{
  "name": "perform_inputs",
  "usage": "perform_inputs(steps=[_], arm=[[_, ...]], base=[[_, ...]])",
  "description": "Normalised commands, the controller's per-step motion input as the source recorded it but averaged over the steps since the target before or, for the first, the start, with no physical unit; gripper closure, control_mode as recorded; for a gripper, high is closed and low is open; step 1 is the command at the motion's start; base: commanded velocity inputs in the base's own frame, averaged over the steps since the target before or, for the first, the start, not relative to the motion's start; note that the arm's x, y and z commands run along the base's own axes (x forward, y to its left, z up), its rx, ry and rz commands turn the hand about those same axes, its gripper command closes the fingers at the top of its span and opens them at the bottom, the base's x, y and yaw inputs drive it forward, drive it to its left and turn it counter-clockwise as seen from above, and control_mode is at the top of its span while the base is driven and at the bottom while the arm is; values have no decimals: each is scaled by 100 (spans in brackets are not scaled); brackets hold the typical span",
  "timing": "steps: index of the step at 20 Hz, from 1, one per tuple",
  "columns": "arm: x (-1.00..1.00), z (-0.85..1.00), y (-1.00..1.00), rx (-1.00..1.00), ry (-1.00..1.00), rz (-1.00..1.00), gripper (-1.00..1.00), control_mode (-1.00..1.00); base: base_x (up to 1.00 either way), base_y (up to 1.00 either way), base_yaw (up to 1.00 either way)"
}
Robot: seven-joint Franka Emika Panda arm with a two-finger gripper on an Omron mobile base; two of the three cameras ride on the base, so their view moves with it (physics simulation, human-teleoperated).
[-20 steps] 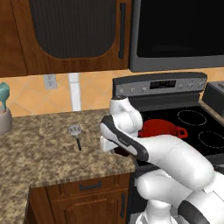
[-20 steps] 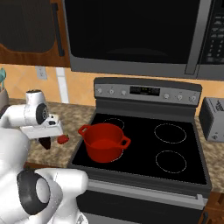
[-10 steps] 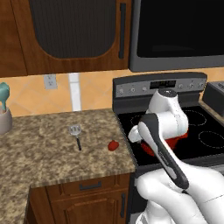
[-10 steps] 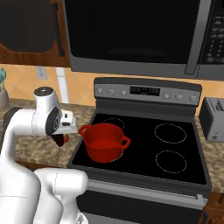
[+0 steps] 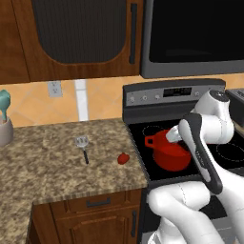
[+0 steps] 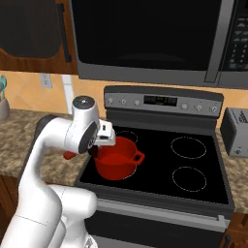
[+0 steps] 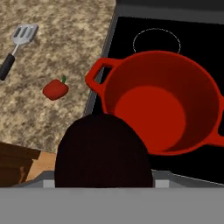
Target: Put the bell pepper and avocado in the pot. Retrieve the spatula and lightly stir the vegetables in the pot.
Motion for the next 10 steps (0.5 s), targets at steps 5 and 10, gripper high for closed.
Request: perform_inputs(steps=[5,10], arm=[[74,-31,-40,0,0,-1,100,-100],[51,-64,-13,-2,0,0,100,-100]], base=[[0,0,0],[0,0,0]])
